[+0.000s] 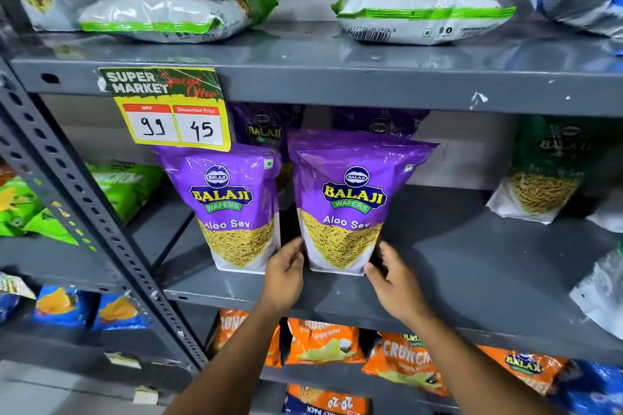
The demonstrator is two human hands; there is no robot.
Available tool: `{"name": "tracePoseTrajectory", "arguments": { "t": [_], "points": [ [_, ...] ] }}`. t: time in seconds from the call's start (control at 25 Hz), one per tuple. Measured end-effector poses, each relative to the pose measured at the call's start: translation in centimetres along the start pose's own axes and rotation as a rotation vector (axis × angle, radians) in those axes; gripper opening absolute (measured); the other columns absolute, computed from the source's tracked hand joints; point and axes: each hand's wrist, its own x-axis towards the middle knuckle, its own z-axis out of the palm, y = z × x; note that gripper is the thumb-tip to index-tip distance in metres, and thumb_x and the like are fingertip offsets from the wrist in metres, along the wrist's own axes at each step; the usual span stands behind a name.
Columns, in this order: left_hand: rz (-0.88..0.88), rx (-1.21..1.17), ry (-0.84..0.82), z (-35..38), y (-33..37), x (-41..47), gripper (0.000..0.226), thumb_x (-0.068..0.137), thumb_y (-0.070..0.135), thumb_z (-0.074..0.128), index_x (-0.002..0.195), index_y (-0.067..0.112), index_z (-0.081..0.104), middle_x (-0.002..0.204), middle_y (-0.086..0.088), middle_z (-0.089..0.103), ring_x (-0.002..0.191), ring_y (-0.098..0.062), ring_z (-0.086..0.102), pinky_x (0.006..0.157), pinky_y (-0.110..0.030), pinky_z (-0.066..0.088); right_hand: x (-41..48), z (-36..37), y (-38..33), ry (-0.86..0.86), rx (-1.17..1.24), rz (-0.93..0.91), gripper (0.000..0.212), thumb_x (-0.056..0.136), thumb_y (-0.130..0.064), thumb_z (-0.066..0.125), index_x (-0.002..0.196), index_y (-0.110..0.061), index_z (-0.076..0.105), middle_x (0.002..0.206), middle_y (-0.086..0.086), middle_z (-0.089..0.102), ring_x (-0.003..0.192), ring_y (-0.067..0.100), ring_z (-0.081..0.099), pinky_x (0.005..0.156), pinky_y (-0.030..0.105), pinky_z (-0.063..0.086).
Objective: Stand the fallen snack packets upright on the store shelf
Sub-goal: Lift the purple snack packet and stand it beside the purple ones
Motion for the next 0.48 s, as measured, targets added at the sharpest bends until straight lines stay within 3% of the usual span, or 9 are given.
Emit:
{"name": "tracePoseTrajectory", "arguments": {
  "t": [0.16, 0.28, 0.48],
  "points": [
    [-0.025, -0.009, -0.023, 0.2, 0.4, -0.2, 0.037, 0.093, -0.002, 0.042, 0.123, 0.013, 0.058, 0.121, 0.004, 0.062, 0.119, -0.017, 0.055, 0.107, -0.032, 0.04, 0.0, -0.1, -0.2, 0.0, -0.014, -0.021, 0.044, 0.084, -0.043, 0.053, 0.126, -0.033, 0.047, 0.124, -0.005, 0.065, 0.112, 0.015, 0.061, 0.091, 0.04, 0.052],
    [-0.015, -0.015, -0.086, 0.3, 1.0, -0.9, 0.039, 0.092, -0.003, 0.042, 0.113, 0.024, 0.06, 0.12, -0.001, 0.065, 0.117, -0.017, 0.058, 0.104, -0.03, 0.043, -0.3, -0.7, 0.2, 0.025, -0.013, -0.02, 0.037, 0.086, -0.038, 0.054, 0.122, -0.032, 0.048, 0.119, -0.002, 0.066, 0.108, 0.016, 0.062, 0.085, 0.036, 0.052],
    [-0.015, 0.048, -0.224, 1.2, 0.7, -2.0, 0.041, 0.092, 0.0, 0.043, 0.128, 0.017, 0.055, 0.13, 0.003, 0.061, 0.122, -0.006, 0.054, 0.106, -0.027, 0.041, -1.5, -2.8, 1.5, 0.054, -0.012, -0.024, 0.023, 0.082, -0.039, 0.057, 0.105, -0.04, 0.05, 0.108, -0.003, 0.068, 0.098, 0.013, 0.064, 0.076, 0.033, 0.053]
  ]
}}
